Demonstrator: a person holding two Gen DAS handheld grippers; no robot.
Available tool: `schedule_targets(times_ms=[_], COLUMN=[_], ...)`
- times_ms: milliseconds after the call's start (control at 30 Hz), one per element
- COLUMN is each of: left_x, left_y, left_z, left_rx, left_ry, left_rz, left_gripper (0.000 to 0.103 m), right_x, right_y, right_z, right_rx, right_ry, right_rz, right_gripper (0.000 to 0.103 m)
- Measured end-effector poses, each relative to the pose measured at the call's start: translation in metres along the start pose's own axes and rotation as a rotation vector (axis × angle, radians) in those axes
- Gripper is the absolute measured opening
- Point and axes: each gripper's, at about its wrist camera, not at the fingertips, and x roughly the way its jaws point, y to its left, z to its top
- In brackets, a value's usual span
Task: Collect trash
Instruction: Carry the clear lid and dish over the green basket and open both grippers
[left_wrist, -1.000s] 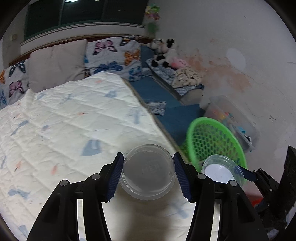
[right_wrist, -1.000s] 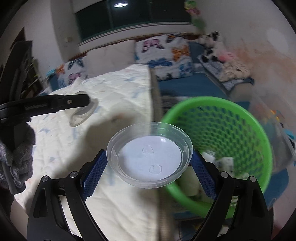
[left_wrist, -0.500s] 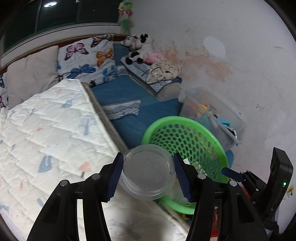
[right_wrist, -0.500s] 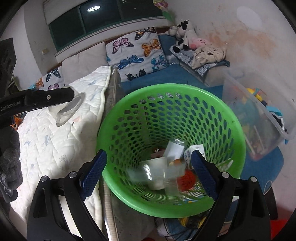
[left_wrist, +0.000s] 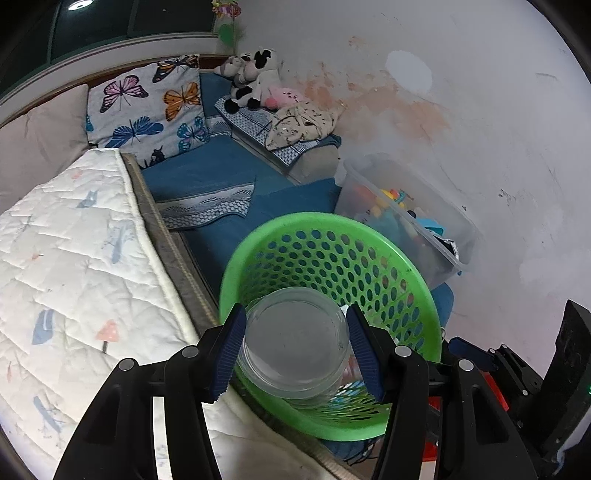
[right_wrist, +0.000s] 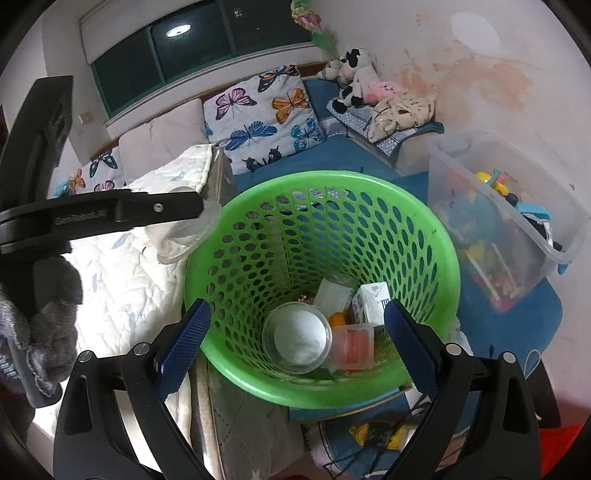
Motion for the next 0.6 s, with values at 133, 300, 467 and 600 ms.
schedule_targets(times_ms=[133, 300, 467, 600], left_x=[0.005, 0.008, 0.002, -0.009], left_y=[-0.008, -0.011, -0.010, -0.004], left_z=[-0.002, -0.003, -0.008, -0.012], left_rx=[0.010, 0.012, 0.013, 0.005], left_ry=[0.007, 0.008, -0.006, -0.021], left_rz=[-0.009, -0.022, -0.024, -0.012], left_gripper=[0.054, 0.056, 0.065, 0.070], right_x=[-0.005, -0.007, -0.010, -0.011], right_y=[-0.002, -0.006, -0.004, 0.000], right_z=[-0.003, -0.007, -0.009, -0.010], right_rx=[0.011, 0.023, 0.027, 0.024], right_ry=[-0.003, -0.002, -0.005, -0.006], right_rz=[0.002, -0.001, -0.002, 0.004], right_gripper=[0.094, 0.094, 0.094, 0.094])
